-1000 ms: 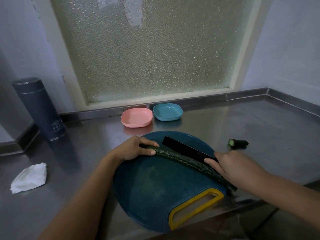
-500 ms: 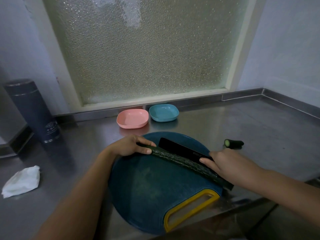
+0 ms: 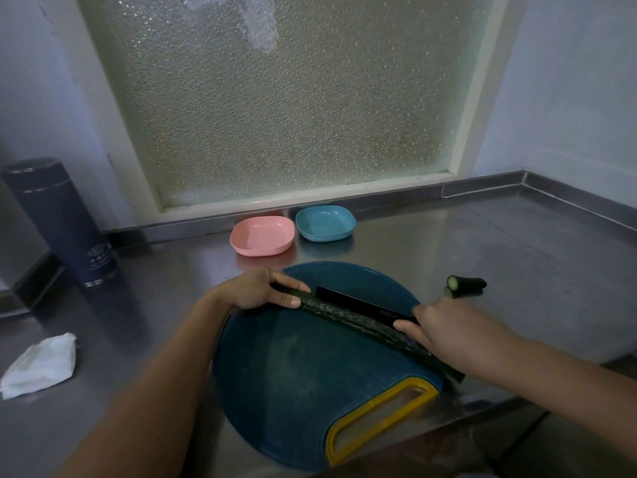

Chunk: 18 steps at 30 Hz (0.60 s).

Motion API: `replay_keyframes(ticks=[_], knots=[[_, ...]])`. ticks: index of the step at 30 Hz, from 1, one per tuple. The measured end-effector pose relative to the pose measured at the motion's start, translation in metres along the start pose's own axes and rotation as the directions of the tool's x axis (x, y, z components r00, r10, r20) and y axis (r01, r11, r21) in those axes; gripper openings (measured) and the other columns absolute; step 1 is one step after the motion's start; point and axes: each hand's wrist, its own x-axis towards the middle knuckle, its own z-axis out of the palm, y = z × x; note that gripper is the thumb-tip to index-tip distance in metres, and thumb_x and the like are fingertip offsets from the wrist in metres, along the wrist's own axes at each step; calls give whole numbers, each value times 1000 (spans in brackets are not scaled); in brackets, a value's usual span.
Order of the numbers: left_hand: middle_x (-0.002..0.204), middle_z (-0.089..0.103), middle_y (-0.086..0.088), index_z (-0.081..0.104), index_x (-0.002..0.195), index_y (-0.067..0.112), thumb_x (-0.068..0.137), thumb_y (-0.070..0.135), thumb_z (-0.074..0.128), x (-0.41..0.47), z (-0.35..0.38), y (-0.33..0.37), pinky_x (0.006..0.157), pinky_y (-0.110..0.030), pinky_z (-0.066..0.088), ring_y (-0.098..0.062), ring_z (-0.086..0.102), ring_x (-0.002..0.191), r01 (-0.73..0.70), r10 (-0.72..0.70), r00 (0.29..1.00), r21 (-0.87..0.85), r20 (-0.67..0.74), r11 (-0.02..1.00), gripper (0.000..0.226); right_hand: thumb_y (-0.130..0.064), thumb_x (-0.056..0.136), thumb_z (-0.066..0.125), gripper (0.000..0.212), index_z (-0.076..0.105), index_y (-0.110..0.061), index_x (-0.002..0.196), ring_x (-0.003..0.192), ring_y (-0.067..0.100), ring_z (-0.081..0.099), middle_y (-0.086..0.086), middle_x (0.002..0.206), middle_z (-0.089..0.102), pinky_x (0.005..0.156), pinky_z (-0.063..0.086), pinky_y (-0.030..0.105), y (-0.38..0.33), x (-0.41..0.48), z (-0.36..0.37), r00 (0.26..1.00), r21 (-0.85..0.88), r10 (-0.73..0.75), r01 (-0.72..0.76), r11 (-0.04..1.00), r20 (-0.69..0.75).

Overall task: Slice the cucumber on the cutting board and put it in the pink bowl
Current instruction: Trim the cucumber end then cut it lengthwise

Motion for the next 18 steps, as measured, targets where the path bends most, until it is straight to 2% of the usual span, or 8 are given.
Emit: replay_keyframes(ticks=[5,8,10,13,15,17,18], knots=[[90,71,16,72,96,27,75,15,73,0,1,1,76,-9,46,-1,63,89,42,-41,999,31,-30,999,24,-53,99,24,46,44,-17,77,49,8,36,-4,62,39,45,25,23,-2,2,3,1000,-20,23,-23,1000,0],[99,67,15,71,99,28,80,16,70,-2,2,6,86,-14,43,-4,60,98,62,-60,998,86,-32,994,22,-55,97,26,52,41,-16,66,50,11,40,-1,61,43,47,30,24,-1,7,0,997,49,63,-66,997,53],[106,64,15,69,103,28,85,19,66,-3,3,13,92,-19,39,-5,57,103,54,-53,999,175,-10,983,21,-58,96,26,56,45,-16,66,57,16,51,1,62,47,54,40,28,4,13,-1,995,57,89,-92,994,48],[110,61,13,65,113,26,92,21,58,-3,8,21,91,-19,36,-4,54,103,39,-38,999,360,-9,932,24,-52,100,26,51,56,-14,85,69,23,62,2,65,49,66,52,35,11,18,0,998,-27,65,-65,998,12],[111,62,10,63,117,23,93,18,55,-4,12,19,90,-14,37,-3,54,102,38,-33,999,341,-21,939,26,-53,100,22,54,52,-15,76,68,24,62,2,63,48,66,52,35,12,17,2,998,-4,63,-63,998,7],[110,63,11,63,115,21,93,19,55,-6,19,14,88,-7,38,1,55,99,47,-35,998,233,-57,971,24,-57,98,18,55,43,-18,68,65,22,60,0,62,47,61,48,34,10,13,2,998,-8,67,-67,998,-4],[108,64,13,64,111,23,92,23,56,-6,22,12,89,-8,38,2,56,98,49,-33,996,198,-83,979,21,-57,97,17,55,41,-19,67,61,20,56,-1,62,45,58,45,32,10,12,3,998,-14,63,-63,998,-31]])
